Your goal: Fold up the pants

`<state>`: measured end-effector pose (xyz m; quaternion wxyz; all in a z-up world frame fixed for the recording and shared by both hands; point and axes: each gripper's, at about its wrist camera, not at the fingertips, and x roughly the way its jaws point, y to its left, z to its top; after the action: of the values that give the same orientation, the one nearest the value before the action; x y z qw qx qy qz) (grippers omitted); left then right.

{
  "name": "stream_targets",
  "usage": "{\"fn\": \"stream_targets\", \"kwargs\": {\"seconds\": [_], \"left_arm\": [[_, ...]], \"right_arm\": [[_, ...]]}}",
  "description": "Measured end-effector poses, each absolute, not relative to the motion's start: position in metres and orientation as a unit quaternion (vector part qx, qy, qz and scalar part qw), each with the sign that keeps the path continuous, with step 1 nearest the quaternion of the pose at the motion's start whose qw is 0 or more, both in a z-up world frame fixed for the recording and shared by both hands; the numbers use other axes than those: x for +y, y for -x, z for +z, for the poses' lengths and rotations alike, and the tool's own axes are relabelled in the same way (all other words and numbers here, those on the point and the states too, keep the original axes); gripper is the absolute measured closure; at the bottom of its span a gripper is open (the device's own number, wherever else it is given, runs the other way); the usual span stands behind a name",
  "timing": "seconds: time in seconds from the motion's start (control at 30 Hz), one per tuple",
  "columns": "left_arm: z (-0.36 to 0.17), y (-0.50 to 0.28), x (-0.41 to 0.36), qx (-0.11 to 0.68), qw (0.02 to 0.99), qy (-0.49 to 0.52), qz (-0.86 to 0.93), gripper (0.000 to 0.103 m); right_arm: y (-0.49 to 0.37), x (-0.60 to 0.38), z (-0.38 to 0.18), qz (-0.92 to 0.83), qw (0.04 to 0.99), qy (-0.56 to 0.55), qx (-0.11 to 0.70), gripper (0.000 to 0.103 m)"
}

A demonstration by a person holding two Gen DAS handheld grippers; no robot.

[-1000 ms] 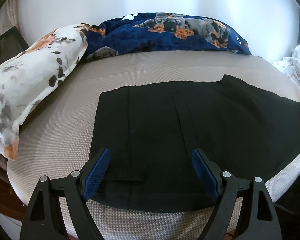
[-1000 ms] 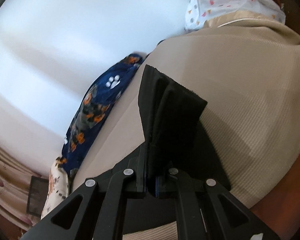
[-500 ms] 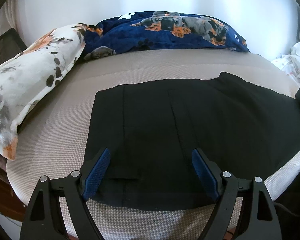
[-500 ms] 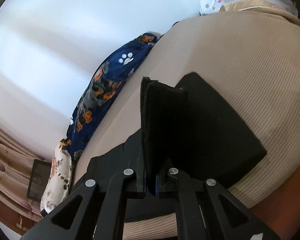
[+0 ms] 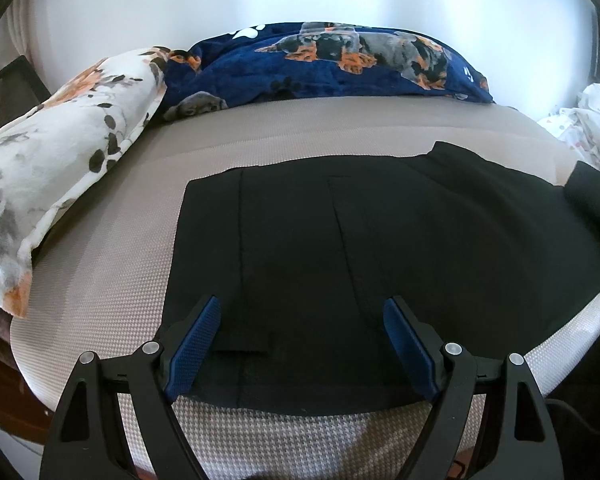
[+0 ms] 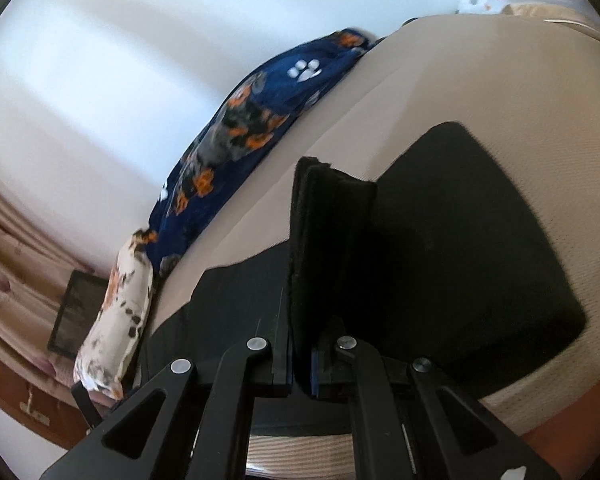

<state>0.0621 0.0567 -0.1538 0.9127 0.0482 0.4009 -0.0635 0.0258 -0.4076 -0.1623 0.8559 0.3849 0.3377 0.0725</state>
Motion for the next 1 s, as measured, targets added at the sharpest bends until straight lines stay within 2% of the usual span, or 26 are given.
{"fn": "stream_targets", "kwargs": {"seconds": [1.0], "left_arm": [[-0.154,-0.058,0.049,0.404,0.909,-0.059,-0.078,0.018]], "right_arm": [[-0.037,-0.341,-0.163,0.097,0.88,-0.267,0.381,0.092]]}}
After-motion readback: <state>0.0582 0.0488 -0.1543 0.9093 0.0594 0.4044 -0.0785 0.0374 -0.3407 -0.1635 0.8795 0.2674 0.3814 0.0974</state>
